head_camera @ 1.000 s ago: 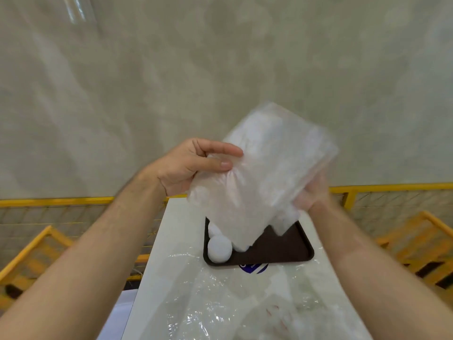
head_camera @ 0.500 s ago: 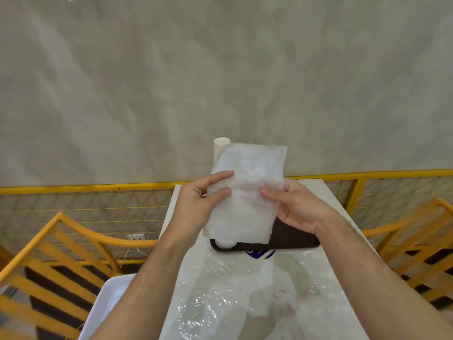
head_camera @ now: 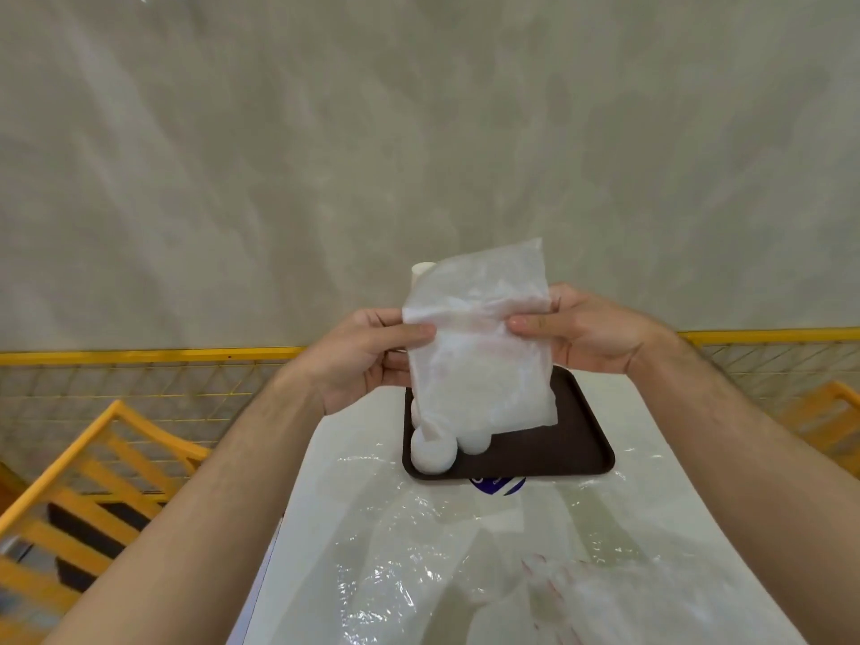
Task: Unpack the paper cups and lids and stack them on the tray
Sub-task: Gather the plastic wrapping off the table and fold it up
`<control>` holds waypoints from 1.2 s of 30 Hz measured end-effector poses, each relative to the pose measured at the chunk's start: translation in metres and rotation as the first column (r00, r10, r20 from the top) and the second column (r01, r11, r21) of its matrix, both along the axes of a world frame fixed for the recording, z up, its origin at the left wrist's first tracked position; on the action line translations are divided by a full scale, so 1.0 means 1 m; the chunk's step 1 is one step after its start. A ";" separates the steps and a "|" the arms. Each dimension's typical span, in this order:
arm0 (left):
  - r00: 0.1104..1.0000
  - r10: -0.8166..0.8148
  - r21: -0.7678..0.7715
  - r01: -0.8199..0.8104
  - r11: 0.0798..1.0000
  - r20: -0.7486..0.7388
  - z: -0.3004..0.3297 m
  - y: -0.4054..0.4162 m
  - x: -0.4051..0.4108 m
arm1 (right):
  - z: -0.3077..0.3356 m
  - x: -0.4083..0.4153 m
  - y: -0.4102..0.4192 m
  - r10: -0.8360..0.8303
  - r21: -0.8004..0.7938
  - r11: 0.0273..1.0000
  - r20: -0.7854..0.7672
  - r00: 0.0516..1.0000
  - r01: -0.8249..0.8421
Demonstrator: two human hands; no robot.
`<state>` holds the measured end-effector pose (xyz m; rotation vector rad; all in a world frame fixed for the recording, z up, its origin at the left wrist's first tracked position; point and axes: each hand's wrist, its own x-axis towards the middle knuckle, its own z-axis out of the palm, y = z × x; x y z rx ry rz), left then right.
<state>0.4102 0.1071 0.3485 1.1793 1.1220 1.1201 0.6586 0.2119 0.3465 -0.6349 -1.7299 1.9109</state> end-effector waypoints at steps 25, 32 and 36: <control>0.991 -0.114 0.306 0.132 0.943 -0.074 0.070 0.012 -0.026 | 0.092 -0.014 0.010 0.018 0.330 0.942 0.118 0.993 -0.057; 0.999 -0.049 0.302 0.054 0.952 -0.022 0.061 -0.001 -0.002 | 0.095 -0.015 0.012 0.026 0.356 0.931 0.138 0.990 -0.074; 0.994 0.003 0.309 0.031 0.951 -0.109 0.056 -0.002 0.002 | 0.099 -0.013 0.014 0.034 0.367 0.926 0.163 0.986 -0.092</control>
